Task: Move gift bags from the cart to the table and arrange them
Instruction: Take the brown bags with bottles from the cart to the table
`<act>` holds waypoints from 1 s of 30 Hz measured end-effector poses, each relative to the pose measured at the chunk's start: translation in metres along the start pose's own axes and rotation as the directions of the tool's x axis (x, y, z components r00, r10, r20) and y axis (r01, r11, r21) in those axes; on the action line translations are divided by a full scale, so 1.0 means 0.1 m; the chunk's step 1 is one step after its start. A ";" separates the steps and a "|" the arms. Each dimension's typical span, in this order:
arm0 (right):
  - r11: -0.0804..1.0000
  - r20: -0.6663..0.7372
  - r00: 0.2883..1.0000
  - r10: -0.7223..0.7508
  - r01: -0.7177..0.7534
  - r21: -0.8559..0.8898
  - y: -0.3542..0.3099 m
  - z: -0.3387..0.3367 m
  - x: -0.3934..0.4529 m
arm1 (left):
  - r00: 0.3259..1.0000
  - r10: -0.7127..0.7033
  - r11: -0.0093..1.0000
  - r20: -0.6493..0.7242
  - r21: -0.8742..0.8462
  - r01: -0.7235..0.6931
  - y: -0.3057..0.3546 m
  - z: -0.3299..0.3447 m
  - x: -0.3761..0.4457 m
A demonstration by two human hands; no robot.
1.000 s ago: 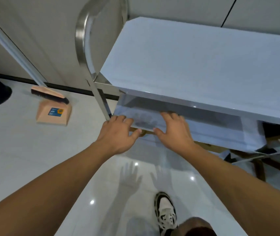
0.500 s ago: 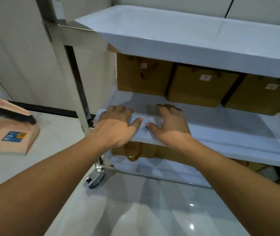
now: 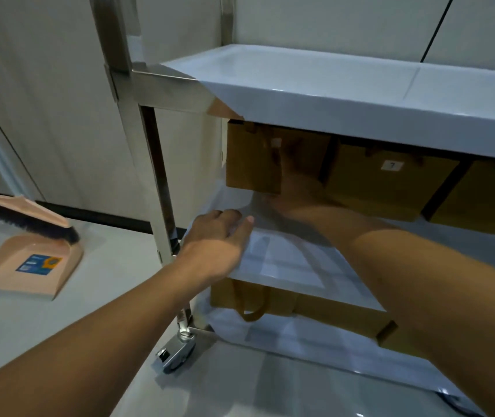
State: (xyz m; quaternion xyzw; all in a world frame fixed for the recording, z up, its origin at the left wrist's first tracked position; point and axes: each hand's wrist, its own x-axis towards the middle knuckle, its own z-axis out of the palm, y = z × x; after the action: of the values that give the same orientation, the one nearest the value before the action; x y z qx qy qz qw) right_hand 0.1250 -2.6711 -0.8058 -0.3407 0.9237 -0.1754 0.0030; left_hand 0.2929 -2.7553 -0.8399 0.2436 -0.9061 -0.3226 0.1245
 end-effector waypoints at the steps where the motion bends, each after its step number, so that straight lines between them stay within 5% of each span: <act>1: 1.000 0.015 0.999 0.030 -0.030 0.004 0.00 0.01 0.00 | 1.000 -0.007 1.000 -0.004 -0.026 0.007 0.01 -0.02 -0.01; 5: 0.999 0.021 0.999 0.040 -0.039 -0.030 0.02 0.08 -0.41 | 0.988 -0.152 0.920 -0.012 -0.367 0.137 0.15 -0.11 -0.03; 10: 0.996 -0.183 0.982 -0.051 0.036 -0.080 -0.09 0.07 -0.99 | 0.939 -0.343 0.726 0.001 -0.635 0.265 0.38 -0.13 0.12; 12: 0.970 -0.311 0.931 -0.191 0.130 -0.207 -0.11 0.06 -1.12 | 0.893 -0.442 0.467 0.083 -0.829 0.309 0.45 -0.14 0.15; 15: 0.921 -0.542 0.748 -0.383 0.355 -0.160 0.01 0.12 -1.19 | 0.859 -0.378 -0.099 0.345 -0.938 0.333 0.49 -0.13 0.22; 16: 0.907 -0.561 0.734 -0.382 0.416 -0.073 0.03 0.12 -1.19 | 0.865 -0.347 -0.150 0.363 -0.932 0.331 0.49 -0.12 0.24; 19: 0.876 -0.579 0.739 -0.346 0.476 0.084 0.03 0.08 -1.21 | 0.871 -0.424 0.006 0.249 -0.961 0.278 0.50 -0.03 0.28; 24: 0.936 -0.541 0.793 -0.280 0.351 0.031 0.16 0.07 -1.20 | 0.819 -0.539 0.028 0.197 -0.968 0.251 0.50 0.11 0.23; 27: 0.961 -0.196 0.941 -0.277 0.273 -0.044 0.16 0.03 -1.14 | 0.766 -0.634 0.117 0.106 -0.966 0.231 0.50 0.17 0.27; 30: 0.957 0.009 0.963 -0.268 0.267 -0.113 0.08 -0.05 -1.07 | 0.740 -0.671 0.198 0.054 -0.948 0.249 0.56 0.19 0.24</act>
State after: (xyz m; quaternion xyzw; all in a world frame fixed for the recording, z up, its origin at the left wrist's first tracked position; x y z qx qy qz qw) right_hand 0.2013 -2.5964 -0.8163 -0.4616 0.8775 -0.1225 -0.0433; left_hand 0.2452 -2.7202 -0.8171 0.4528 -0.4027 -0.7360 0.3020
